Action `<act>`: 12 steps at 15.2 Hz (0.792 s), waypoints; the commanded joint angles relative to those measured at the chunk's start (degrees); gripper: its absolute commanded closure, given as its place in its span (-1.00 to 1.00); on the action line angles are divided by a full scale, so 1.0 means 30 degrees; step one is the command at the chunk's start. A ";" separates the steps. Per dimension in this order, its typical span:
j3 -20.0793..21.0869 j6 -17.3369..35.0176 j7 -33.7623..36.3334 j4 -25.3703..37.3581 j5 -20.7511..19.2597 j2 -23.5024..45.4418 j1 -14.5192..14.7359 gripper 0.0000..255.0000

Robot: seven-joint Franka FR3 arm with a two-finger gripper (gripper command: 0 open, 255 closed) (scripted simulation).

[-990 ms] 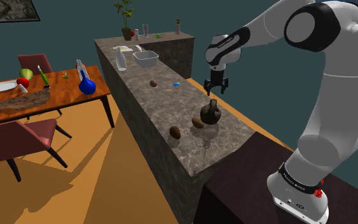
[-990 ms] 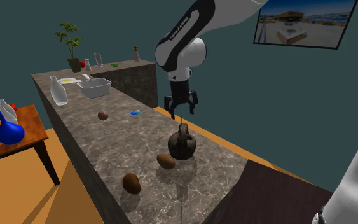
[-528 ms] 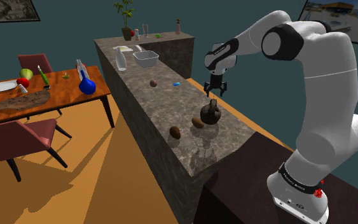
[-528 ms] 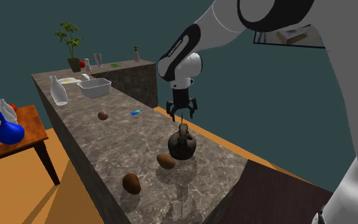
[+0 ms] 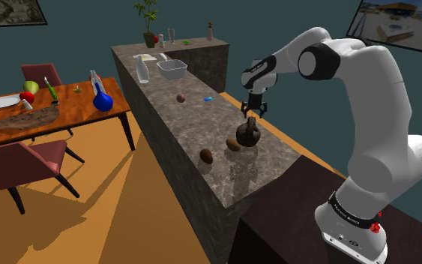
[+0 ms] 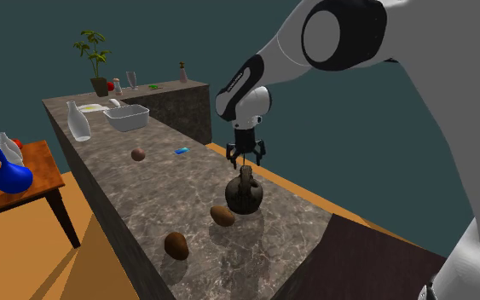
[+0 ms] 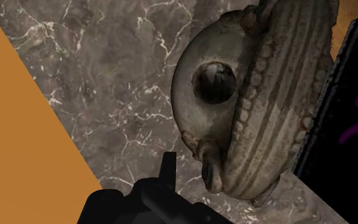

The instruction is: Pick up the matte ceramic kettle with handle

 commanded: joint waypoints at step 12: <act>0.0059 0.0573 -0.0058 0.0117 0.0079 0.0684 -0.0066 1.00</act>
